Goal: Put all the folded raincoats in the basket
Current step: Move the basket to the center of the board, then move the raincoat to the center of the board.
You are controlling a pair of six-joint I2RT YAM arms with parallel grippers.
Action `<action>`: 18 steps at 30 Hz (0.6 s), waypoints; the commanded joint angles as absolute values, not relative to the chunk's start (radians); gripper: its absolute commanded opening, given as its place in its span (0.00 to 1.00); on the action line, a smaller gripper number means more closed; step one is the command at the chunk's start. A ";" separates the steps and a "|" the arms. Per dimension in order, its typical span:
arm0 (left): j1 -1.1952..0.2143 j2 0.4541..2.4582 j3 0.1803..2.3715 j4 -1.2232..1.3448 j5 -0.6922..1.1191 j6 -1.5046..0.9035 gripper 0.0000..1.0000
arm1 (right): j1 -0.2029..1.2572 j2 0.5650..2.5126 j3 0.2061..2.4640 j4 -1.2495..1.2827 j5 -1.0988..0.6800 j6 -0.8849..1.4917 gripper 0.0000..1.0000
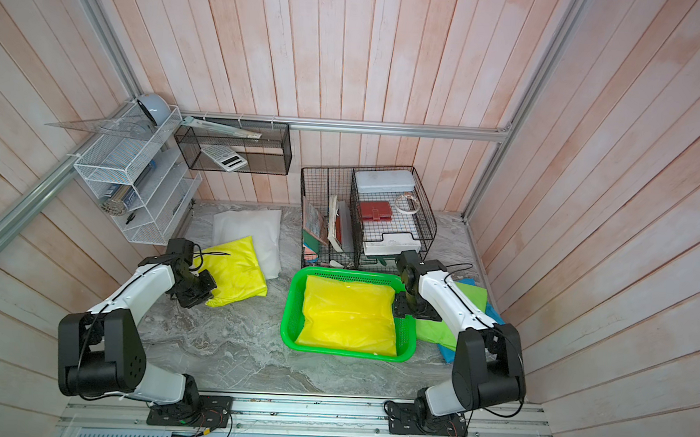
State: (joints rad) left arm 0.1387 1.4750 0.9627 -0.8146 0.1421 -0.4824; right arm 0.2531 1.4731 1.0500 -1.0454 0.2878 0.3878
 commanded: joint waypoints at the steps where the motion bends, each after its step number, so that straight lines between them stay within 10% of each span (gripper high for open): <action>1: 0.070 1.440 0.936 -0.799 0.230 -0.491 0.00 | 0.247 1.428 1.092 -1.086 0.322 0.385 0.90; 18: -0.159 1.110 0.650 -0.725 0.234 -0.856 0.00 | 0.581 1.117 1.172 -0.824 -0.205 0.594 0.81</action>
